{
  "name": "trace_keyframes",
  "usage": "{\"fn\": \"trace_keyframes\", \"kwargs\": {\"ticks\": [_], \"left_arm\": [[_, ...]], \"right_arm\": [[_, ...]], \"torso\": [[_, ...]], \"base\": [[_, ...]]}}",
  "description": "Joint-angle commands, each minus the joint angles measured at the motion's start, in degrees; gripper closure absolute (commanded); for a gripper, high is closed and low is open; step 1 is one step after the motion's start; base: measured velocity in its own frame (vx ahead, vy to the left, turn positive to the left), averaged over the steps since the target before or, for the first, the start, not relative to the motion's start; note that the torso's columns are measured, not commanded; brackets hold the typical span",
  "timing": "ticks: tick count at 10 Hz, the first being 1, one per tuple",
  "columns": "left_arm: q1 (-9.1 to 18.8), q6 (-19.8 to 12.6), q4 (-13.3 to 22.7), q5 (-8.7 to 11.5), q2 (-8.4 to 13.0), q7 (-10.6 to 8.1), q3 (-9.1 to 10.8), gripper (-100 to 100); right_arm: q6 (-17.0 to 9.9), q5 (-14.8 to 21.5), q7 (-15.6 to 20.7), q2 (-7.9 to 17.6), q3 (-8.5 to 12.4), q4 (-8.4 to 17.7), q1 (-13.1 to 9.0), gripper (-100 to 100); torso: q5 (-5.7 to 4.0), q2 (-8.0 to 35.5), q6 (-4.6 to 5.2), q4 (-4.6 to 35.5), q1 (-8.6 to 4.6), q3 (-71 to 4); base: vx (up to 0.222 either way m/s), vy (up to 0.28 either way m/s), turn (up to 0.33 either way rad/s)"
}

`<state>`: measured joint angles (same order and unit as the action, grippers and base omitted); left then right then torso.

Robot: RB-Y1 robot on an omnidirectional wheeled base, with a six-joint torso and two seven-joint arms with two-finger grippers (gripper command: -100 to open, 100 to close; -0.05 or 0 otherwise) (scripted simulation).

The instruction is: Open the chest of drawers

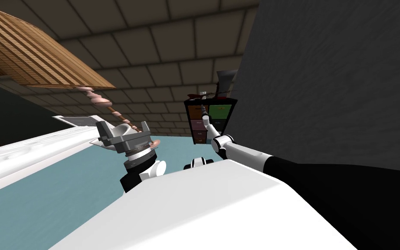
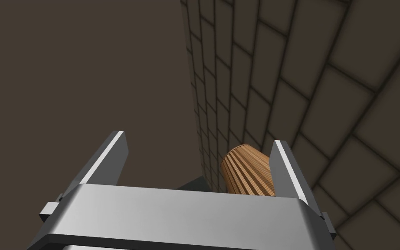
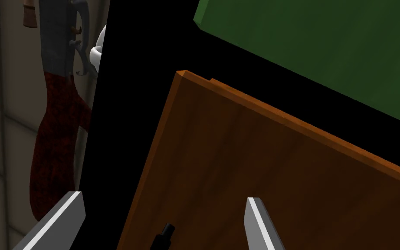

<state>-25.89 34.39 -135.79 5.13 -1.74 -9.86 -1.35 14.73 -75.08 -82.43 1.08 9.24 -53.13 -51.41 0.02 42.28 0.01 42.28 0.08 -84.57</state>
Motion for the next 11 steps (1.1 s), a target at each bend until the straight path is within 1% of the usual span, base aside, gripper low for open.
{"fn": "trace_keyframes", "kwargs": {"ticks": [1,2,3,4,5,6,8,11], "left_arm": [[0.00,0.00,0.00,0.00,0.00,0.00,0.00,0],[0.00,0.00,0.00,0.00,0.00,0.00,0.00,0],[0.00,0.00,0.00,0.00,0.00,0.00,0.00,0],[-0.01,0.00,0.00,0.00,0.00,0.00,0.00,0],[-0.01,0.00,0.00,0.00,0.00,0.00,0.00,0],[-0.01,0.00,0.00,0.00,0.00,0.00,0.00,0],[0.00,0.00,0.00,0.00,0.00,0.00,0.00,0],[0.02,0.00,0.01,0.00,0.00,0.00,0.00,0]], "right_arm": [[-0.14,-0.33,-0.04,-2.54,0.22,-0.60,0.29,-100],[0.06,-0.25,-0.62,-2.18,0.09,-0.58,0.39,-100],[-0.71,-0.91,0.50,-2.05,1.05,0.55,-1.23,-100],[-1.00,-1.19,0.84,-1.92,1.45,1.18,-2.06,-100],[-0.68,-0.97,0.63,-2.06,1.15,0.83,-1.58,-100],[-0.32,-0.52,0.04,-2.22,0.50,-0.30,-0.13,100],[-0.52,-0.78,0.28,-2.16,0.77,0.67,-1.51,100],[-0.74,-1.04,0.79,-2.35,1.13,1.27,-2.47,100]], "torso": [[-0.01,-0.01,-0.01,0.00,-0.04,-0.01],[-0.02,-0.01,0.00,0.00,-0.08,-0.01],[-0.03,-0.02,0.00,0.00,-0.10,-0.02],[-0.02,-0.14,0.00,-0.03,-0.07,-0.08],[-0.02,-0.23,-0.01,-0.06,-0.08,-0.14],[-0.03,-0.02,-0.01,-0.03,-0.10,-0.03],[-0.04,0.16,0.02,0.01,-0.11,0.11],[-0.01,0.34,0.03,0.14,-0.07,0.22]], "base": [[-0.006,-0.002,0.000],[0.000,0.000,0.000],[0.043,0.010,-0.043],[0.088,0.008,-0.041],[0.043,0.002,-0.005],[-0.030,-0.002,0.043],[-0.047,0.008,-0.012],[-0.160,0.039,-0.028]]}}
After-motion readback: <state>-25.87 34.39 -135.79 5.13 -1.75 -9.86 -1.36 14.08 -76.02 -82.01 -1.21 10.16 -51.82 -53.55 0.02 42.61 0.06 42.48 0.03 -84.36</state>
